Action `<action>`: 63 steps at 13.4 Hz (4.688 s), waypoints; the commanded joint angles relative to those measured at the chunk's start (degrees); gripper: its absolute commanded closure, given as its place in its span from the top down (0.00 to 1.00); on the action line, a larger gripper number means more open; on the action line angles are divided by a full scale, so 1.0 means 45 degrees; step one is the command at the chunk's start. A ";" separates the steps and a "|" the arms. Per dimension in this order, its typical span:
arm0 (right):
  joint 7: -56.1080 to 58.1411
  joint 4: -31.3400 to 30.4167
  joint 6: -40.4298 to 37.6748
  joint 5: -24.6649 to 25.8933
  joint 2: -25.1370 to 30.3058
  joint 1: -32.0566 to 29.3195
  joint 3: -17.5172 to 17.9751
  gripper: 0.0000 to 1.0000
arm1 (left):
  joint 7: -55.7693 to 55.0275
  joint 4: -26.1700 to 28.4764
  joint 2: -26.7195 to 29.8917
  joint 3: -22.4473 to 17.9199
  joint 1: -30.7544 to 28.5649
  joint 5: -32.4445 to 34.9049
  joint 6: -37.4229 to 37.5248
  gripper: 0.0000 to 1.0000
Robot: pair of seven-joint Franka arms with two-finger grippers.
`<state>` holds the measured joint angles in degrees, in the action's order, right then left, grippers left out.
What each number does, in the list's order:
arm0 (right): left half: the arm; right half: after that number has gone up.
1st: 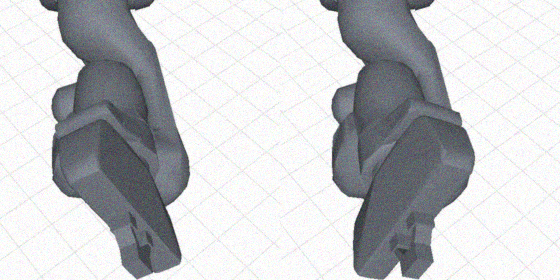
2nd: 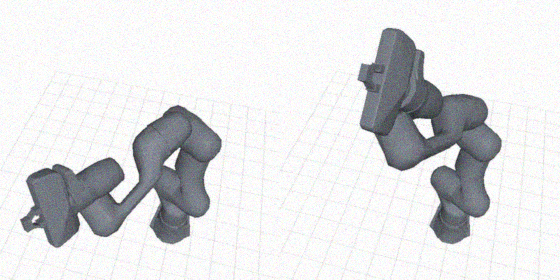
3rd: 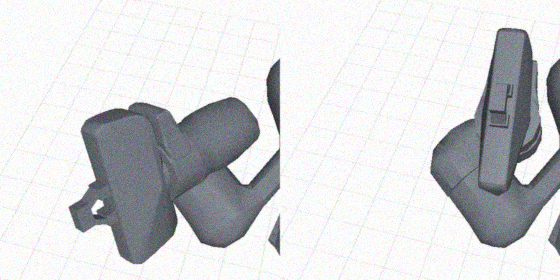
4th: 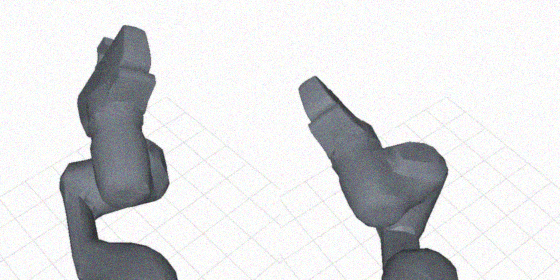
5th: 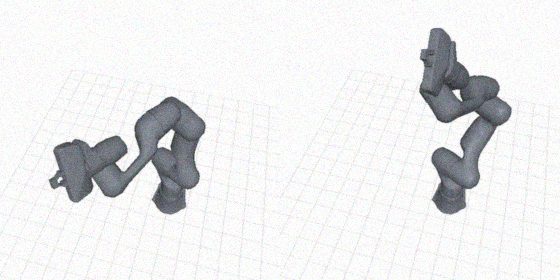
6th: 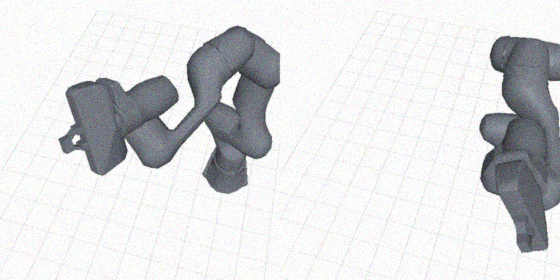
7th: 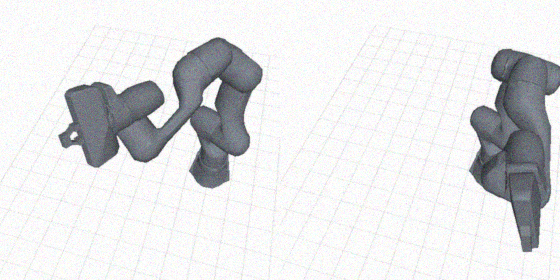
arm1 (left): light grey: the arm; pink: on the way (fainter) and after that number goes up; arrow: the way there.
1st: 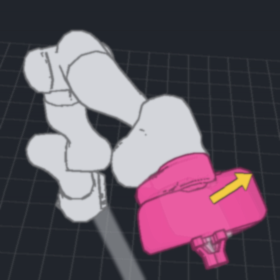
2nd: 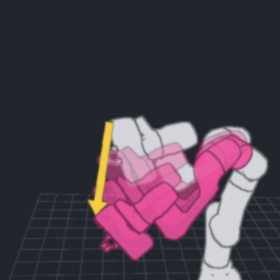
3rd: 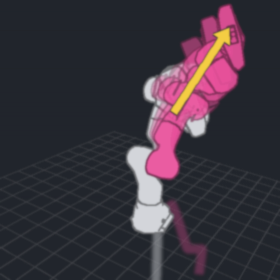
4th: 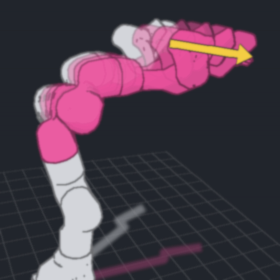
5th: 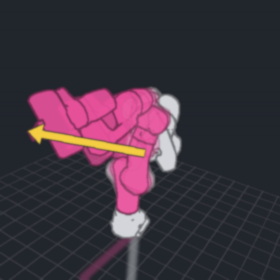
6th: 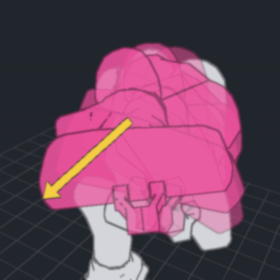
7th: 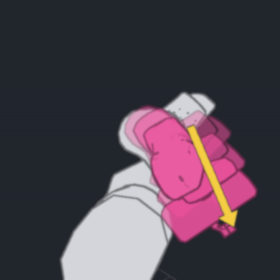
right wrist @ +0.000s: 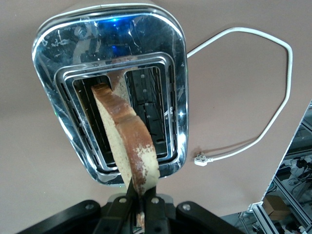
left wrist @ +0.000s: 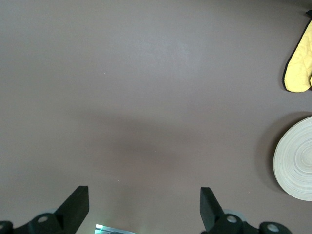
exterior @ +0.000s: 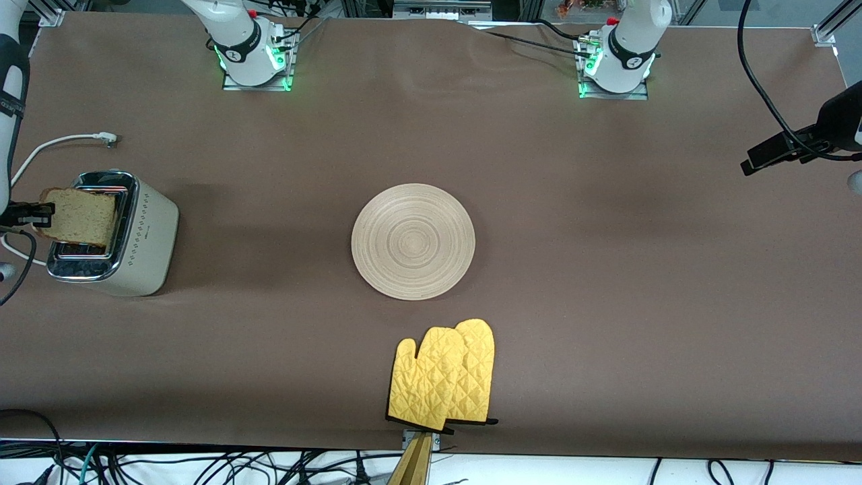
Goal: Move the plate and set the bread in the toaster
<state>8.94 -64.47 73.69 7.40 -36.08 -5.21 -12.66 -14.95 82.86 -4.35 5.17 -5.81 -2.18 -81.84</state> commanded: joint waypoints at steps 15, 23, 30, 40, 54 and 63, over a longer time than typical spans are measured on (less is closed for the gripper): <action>-0.0697 -0.0518 0.1047 -0.1702 -0.0653 0.0122 0.0197 0.00 | -0.0018 -0.0112 0.0029 0.0003 -0.0017 0.0173 0.0081 1.00; -0.0483 -0.0323 0.1086 -0.1859 -0.0674 0.0122 0.0197 1.00 | -0.0018 -0.0112 0.0029 0.0003 -0.0017 0.0173 0.0081 1.00; -0.0111 0.0400 0.0872 -0.2794 0.1334 0.0161 0.0216 1.00 | -0.0018 -0.0112 0.0029 0.0003 -0.0017 0.0173 0.0081 1.00; -0.0189 0.0420 0.0188 -0.2196 0.2080 0.1135 0.1642 1.00 | -0.0018 -0.0112 0.0029 0.0003 -0.0017 0.0173 0.0081 1.00; -0.1224 -0.3465 0.3450 -0.1391 0.6238 0.0376 0.2579 1.00 | -0.0038 -0.0112 0.0029 0.0003 -0.0017 0.0173 0.0081 1.00; -0.1967 -0.4268 0.3372 -0.1468 0.6651 0.0434 0.2775 1.00 | -0.0038 -0.0112 0.0049 0.0003 -0.0017 0.0173 0.0081 1.00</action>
<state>0.81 -82.89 88.26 0.31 -7.10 -2.87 -1.05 -14.95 82.84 -4.35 5.17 -5.88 -2.16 -81.84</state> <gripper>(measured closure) 0.000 0.000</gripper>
